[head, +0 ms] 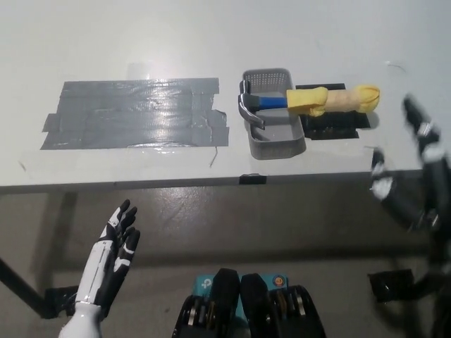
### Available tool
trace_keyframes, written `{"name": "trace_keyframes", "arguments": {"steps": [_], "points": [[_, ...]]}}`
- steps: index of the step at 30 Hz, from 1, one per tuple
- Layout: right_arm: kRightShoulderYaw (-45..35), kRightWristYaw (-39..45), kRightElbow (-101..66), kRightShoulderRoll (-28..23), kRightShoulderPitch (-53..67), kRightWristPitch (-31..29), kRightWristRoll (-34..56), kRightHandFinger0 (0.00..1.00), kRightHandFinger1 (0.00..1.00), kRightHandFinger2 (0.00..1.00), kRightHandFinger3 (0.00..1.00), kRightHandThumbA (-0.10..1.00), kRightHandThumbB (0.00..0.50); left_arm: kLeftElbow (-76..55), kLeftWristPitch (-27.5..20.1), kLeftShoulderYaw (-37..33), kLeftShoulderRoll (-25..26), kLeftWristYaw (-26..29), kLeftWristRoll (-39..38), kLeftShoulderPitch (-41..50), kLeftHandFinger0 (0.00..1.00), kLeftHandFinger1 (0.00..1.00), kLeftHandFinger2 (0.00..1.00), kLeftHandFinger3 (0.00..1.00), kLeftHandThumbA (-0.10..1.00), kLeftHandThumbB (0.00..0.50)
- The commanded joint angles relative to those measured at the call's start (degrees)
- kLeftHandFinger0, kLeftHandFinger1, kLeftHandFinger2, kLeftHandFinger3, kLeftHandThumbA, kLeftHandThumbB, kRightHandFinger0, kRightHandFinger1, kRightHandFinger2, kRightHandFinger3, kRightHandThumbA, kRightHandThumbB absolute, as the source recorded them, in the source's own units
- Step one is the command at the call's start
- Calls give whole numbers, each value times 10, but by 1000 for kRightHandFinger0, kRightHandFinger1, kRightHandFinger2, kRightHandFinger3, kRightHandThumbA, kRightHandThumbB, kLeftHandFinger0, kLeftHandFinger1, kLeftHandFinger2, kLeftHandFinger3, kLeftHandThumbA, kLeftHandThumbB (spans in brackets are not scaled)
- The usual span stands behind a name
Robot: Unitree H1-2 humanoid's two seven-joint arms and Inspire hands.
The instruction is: The robot picks the hammer placed on top of the gray container with right hand and places it on the grey area of the desk
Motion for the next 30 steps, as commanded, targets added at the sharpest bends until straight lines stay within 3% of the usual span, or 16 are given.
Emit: {"name": "trace_keyframes", "arguments": {"steps": [1,4,7,11,14,18,19,21,23,26,27,29,30], "points": [[-9,81,-10,-80,-106,135,16,1000,1000,1000,1000,554,204,-25,-16,-5,3,-2,9,-11,1000,1000,1000,1000,902,73],[18,147,41,-142,-206,199,19,1000,1000,1000,1000,699,234,-29,-11,-5,3,-2,8,-13,1000,1000,1000,1000,899,67],[60,220,93,-184,-290,269,24,1000,1000,1000,1000,764,255,-30,-12,-4,2,-1,7,-12,1000,1000,1000,1000,899,69],[148,305,272,-206,-414,243,-28,1000,1000,1000,1000,908,333,-31,-13,-4,4,-1,9,-10,1000,1000,1000,1000,908,67],[204,337,350,-208,-470,241,-68,1000,1000,1000,1000,1000,350,-31,-12,-2,3,-1,5,-10,1000,1000,1000,1000,901,69],[265,420,455,-194,-548,244,-65,1000,1000,1000,1000,1000,292,-30,-17,-2,5,-1,5,-12,1000,1000,1000,1000,900,66],[279,433,482,-188,-567,247,-70,1000,1000,1000,1000,1000,324,-30,-16,-2,4,-2,4,-13,1000,1000,1000,1000,899,66],[307,473,532,-180,-599,210,-73,1000,1000,1000,1000,1000,312,-29,-16,-2,4,-2,3,-15,1000,1000,1000,1000,896,69],[322,485,560,-168,-617,221,-74,1000,1000,1000,1000,1000,320,-29,-15,-2,5,-2,5,-15,1000,1000,1000,1000,897,72],[355,486,584,-149,-636,250,-96,1000,1000,1000,1000,1000,410,-27,-22,-2,7,1,12,-17,1000,1000,1000,1000,907,64],[366,483,589,-145,-639,260,-102,1000,1000,1000,1000,1000,419,-28,-22,-1,9,1,14,-16,1000,1000,1000,1000,910,64],[381,499,632,-129,-653,231,-100,1000,1000,1000,1000,1000,399,-31,-19,-1,9,-1,10,-14,1000,1000,1000,1000,909,69],[379,508,654,-122,-656,206,-86,1000,1000,1000,1000,1000,362,-31,-19,-2,9,-2,11,-14,1000,1000,1000,1000,906,70]]}}
